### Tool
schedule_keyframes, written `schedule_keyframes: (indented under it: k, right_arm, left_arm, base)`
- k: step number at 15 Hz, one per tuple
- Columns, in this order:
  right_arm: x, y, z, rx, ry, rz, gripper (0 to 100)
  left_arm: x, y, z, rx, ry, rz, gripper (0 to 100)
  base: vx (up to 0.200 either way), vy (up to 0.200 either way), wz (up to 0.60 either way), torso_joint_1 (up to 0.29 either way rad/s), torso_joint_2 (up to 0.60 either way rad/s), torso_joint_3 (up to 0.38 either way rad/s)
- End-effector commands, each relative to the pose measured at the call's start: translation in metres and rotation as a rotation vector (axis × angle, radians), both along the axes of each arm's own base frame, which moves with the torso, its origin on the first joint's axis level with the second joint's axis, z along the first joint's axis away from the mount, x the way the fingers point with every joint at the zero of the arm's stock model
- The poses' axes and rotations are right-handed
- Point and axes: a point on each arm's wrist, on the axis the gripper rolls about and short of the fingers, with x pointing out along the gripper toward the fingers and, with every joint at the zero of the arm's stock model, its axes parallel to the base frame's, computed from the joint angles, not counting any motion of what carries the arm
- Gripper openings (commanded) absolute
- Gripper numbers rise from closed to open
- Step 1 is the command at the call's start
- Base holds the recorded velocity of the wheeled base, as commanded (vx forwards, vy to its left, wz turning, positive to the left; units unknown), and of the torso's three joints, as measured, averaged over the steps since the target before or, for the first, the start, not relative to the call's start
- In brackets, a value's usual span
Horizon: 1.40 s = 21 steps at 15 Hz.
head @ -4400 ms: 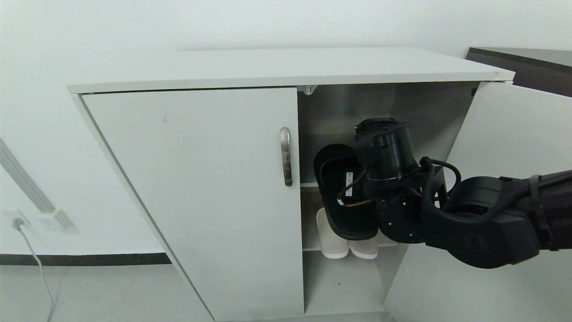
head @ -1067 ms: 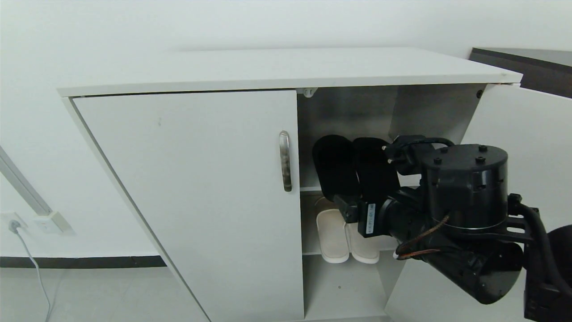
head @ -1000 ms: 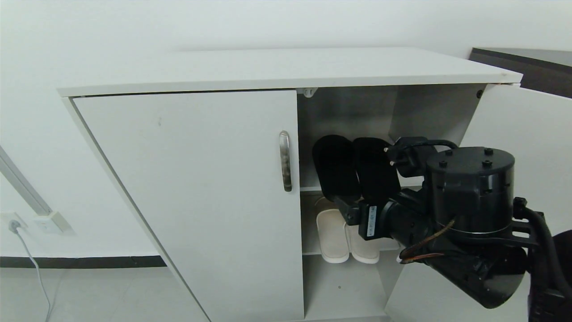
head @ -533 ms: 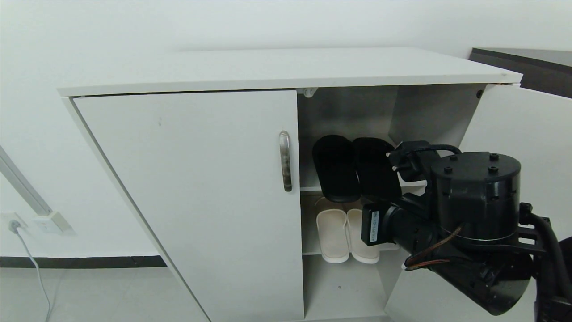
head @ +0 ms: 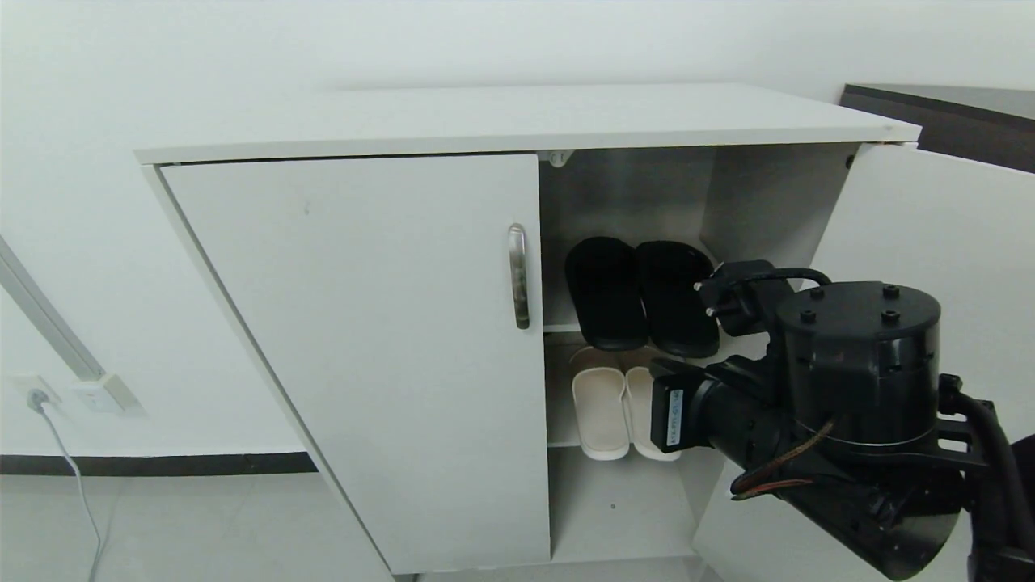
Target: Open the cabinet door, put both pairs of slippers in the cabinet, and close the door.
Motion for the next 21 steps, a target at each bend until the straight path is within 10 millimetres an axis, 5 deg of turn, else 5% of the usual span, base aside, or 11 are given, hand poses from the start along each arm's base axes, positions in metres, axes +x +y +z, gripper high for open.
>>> schedule_keyframes:
  k: [1,17,21]
  right_arm:
    - [0.001,0.001,-0.001,-0.004,0.003,0.0,0]
    - [0.007,-0.002,-0.018,-0.071,0.033,-0.02,0]
    - [0.007,-0.003,-0.022,-0.092,0.036,-0.016,0]
  left_arm:
    - [0.0,0.0,0.0,-0.001,0.001,0.0,0]
    - [0.0,0.0,0.0,-0.002,0.002,-0.002,0]
    - [0.0,0.0,0.0,-0.004,0.002,0.0,0]
  base:
    - [-0.2,0.0,0.0,-0.002,0.0,0.007]
    - [-0.2,0.0,0.0,0.001,0.0,0.004]
    - [0.0,0.0,0.0,0.0,0.0,0.0]
